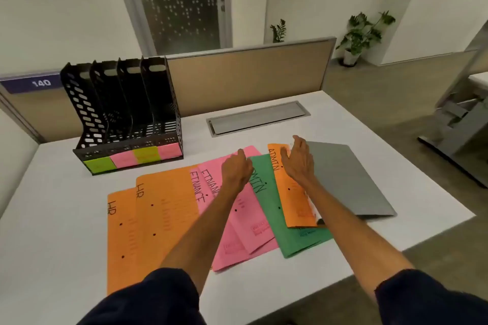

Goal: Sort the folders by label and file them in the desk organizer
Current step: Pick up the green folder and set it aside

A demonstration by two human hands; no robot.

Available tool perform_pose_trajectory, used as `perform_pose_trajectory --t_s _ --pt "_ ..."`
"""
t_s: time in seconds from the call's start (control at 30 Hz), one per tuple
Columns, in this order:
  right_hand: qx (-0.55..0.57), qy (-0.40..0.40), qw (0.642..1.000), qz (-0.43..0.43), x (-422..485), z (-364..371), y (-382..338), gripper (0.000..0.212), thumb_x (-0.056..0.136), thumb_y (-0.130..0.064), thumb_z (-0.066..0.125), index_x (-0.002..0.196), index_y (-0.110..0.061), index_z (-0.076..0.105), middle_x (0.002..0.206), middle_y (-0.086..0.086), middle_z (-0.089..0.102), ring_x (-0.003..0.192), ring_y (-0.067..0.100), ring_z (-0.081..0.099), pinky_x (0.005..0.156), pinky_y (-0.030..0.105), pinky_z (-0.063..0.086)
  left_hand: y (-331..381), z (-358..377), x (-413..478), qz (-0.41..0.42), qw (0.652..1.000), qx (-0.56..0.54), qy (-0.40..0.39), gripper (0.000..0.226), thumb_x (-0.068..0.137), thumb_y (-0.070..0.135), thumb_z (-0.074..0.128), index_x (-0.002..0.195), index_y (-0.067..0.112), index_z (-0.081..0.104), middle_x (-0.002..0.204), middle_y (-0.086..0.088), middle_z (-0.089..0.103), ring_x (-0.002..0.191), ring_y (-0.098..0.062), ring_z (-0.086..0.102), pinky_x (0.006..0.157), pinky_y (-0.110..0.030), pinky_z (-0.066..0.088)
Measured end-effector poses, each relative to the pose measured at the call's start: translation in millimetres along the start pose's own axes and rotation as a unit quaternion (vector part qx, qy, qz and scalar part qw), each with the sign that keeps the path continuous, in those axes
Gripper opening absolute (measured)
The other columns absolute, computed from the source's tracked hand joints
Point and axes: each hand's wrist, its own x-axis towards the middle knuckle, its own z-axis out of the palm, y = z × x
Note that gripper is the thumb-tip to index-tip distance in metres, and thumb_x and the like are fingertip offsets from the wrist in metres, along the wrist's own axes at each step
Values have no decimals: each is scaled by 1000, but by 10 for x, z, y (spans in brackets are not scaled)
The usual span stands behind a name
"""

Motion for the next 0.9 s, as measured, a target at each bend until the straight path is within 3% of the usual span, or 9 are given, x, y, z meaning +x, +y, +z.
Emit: perform_pose_trajectory --t_s 0.1,0.2,0.33,0.43,0.5,0.6,0.7,0.77,0.9 --pt "-17 -57 998 10 -147 116 71 56 100 -33 45 147 -6 29 148 14 38 133 31 40 106 47 39 -64 104 -76 -30 999 23 1 17 100 18 40 91 11 53 79 -5 57 68 -21 49 62 -30 37" --pt "-37 -100 994 -3 -241 274 210 52 100 -29 46 144 -5 33 146 14 40 131 31 41 104 44 40 -86 243 -171 -50 997 51 -12 28 99 23 42 71 18 42 61 4 41 63 -18 44 52 -24 24" --pt "-43 -120 992 -27 -280 408 339 43 99 -27 49 136 -5 46 137 14 49 123 29 47 100 43 44 -115 460 -133 -99 994 10 -51 34 99 39 42 84 11 52 82 -7 57 72 -21 52 63 -28 37" --pt "-69 -127 987 -67 -291 475 443 41 98 -30 48 133 -8 51 135 11 52 123 26 47 103 40 40 -77 615 -82 -155 982 -57 -96 46 95 43 50 104 -1 62 111 -17 60 103 -31 58 87 -40 51" --pt "-88 -132 983 -93 -282 521 518 39 98 -31 47 129 -10 55 135 8 52 126 22 44 106 37 34 -57 705 -61 -192 970 -94 -112 51 92 44 53 108 -3 64 117 -22 60 119 -37 49 96 -42 46" --pt "-96 -149 977 -118 -266 575 603 36 97 -32 47 126 -13 57 137 5 49 132 18 38 111 35 28 -12 812 -21 -242 953 -135 -121 56 92 52 52 109 1 65 117 -19 64 120 -34 50 105 -37 33" --pt "-87 -155 975 -136 -267 607 660 37 97 -34 48 127 -15 57 144 5 43 138 19 32 115 38 26 64 877 11 -301 928 -189 -116 54 85 50 64 114 4 63 120 -16 60 121 -33 47 101 -36 33" --pt "-70 -143 978 -137 -268 626 679 35 97 -33 48 125 -14 57 143 5 43 139 19 32 117 39 25 127 879 34 -327 911 -226 -104 54 81 39 71 118 2 59 120 -16 61 120 -34 49 99 -38 41" --pt "-36 -123 981 -145 -180 649 648 28 99 -28 45 115 -9 60 136 8 48 134 20 36 114 38 32 268 842 53 -352 869 -340 -74 60 83 14 70 127 -2 33 121 -17 59 108 -31 61 83 -37 55"
